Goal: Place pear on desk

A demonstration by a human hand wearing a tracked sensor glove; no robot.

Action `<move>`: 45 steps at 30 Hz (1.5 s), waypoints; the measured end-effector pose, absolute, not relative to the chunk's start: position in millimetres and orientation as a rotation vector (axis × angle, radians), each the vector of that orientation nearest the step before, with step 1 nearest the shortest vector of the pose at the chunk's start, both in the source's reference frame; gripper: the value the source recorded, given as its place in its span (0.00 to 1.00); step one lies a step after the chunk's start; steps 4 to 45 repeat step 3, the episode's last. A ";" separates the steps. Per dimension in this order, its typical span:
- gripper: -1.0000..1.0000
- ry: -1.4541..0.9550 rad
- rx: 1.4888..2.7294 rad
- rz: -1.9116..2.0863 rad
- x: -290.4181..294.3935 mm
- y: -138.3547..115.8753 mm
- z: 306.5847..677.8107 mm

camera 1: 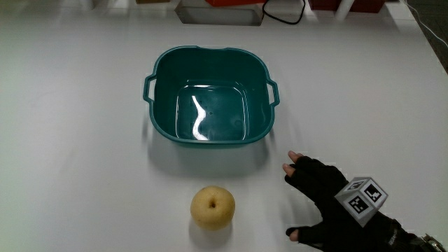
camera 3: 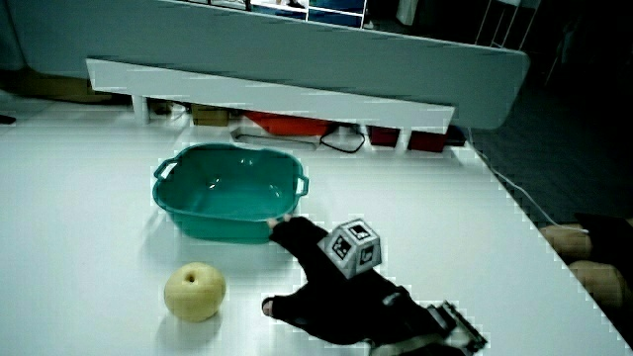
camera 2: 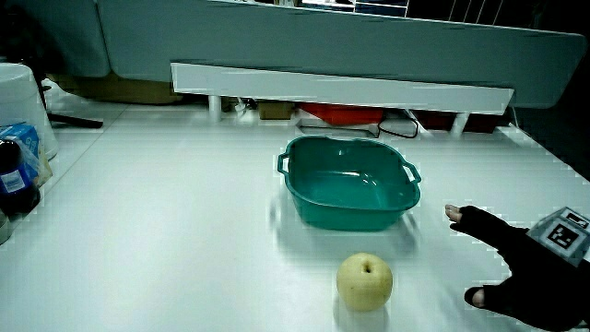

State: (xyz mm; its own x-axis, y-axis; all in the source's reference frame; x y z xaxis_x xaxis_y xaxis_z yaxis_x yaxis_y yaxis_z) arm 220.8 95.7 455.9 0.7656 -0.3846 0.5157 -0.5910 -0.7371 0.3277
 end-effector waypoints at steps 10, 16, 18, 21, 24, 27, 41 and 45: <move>0.00 -0.709 2.500 0.591 226.6 97.9 456.0; 0.00 -0.709 2.500 0.591 226.6 97.9 456.0; 0.00 -0.709 2.500 0.591 226.6 97.9 456.0; 0.00 -0.709 2.500 0.591 226.6 97.9 456.0; 0.00 -0.709 2.500 0.591 226.6 97.9 456.0; 0.00 -0.709 2.500 0.591 226.6 97.9 456.0; 0.00 -0.709 2.500 0.591 226.6 97.9 456.0; 0.00 -0.709 2.500 0.591 226.6 97.9 456.0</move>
